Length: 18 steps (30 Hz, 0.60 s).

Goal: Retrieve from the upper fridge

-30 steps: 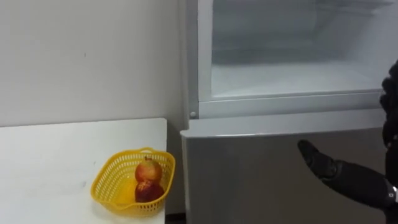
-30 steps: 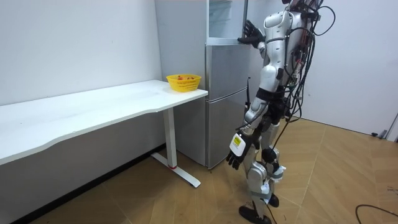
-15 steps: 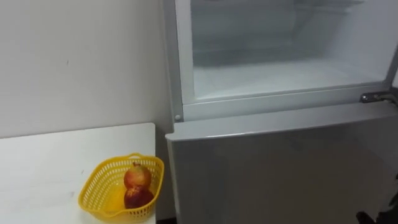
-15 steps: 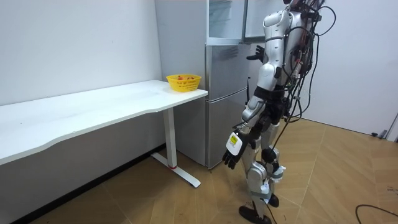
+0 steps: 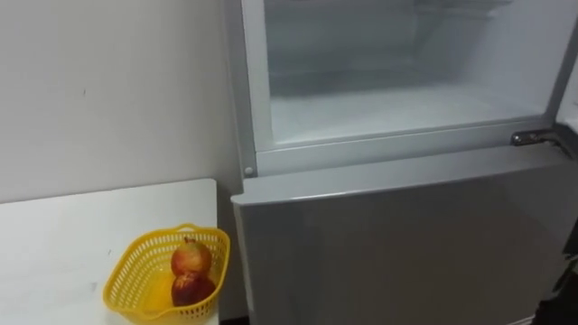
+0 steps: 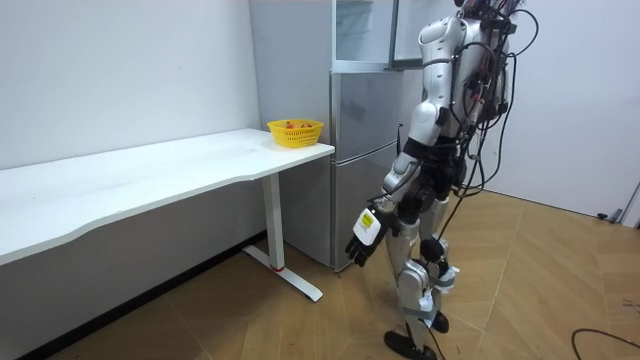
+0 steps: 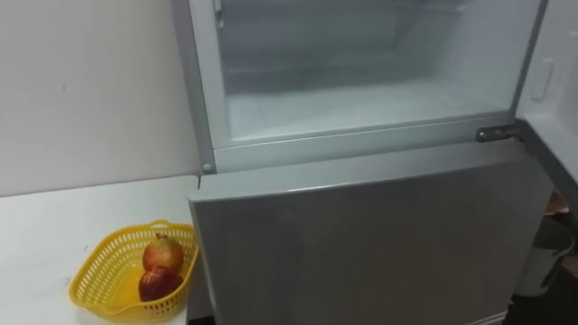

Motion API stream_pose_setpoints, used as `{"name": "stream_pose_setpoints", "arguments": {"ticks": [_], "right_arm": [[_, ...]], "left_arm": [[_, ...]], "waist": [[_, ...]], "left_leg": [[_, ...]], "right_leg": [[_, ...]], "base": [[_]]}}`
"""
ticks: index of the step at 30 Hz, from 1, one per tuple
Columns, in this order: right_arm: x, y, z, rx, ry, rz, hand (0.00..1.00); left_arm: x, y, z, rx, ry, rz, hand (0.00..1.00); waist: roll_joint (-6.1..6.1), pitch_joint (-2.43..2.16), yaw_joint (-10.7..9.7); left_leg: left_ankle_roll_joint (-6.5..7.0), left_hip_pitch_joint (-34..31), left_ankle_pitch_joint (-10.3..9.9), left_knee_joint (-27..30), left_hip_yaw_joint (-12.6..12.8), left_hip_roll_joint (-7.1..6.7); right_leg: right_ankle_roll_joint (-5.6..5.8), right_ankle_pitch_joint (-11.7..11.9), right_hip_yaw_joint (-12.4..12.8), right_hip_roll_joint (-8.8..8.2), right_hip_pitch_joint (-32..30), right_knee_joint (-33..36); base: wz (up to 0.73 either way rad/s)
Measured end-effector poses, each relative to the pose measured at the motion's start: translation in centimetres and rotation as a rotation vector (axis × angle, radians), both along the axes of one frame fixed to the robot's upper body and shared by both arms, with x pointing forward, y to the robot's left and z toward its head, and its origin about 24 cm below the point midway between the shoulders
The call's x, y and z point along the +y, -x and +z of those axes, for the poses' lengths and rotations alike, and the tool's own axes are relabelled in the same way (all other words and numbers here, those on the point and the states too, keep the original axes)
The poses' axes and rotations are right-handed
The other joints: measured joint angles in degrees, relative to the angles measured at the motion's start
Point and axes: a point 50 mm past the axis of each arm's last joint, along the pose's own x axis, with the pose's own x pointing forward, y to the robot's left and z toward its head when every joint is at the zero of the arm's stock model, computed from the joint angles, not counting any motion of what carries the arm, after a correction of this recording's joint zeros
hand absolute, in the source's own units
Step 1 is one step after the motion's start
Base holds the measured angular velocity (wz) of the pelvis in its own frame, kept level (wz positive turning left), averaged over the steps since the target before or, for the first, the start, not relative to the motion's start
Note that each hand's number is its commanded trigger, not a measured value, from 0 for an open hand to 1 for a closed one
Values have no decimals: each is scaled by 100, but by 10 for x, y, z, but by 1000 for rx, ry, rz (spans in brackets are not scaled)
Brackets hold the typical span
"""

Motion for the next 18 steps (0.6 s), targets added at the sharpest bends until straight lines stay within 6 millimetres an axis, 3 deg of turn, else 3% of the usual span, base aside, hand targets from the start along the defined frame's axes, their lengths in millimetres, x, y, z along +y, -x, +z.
{"name": "stream_pose_setpoints", "arguments": {"ticks": [5, 13, 18], "right_arm": [[-17, 11, 7, -99, -78, -174, 0], [-25, -8, 30, -392, -245, -162, 0], [-30, -18, 41, -490, -235, -116, 0]], "left_arm": [[4, -6, 3, -40, -9, 19, 0], [7, -8, 6, -76, -12, 34, 0], [9, -6, 6, -71, -16, 50, 0]], "waist": [[-14, -7, -50], [-69, -11, -102], [-88, -12, -88]], "left_leg": [[0, -75, 0, -6, 26, 0], [0, -58, 1, -75, 38, 0], [1, -65, 1, -113, 35, 0]], "right_leg": [[-6, 10, 21, 38, -102, 11], [-4, 8, 114, 60, -163, 82], [-1, 6, 98, 61, -182, 74]], "base": [[-4], [-7], [1]]}}
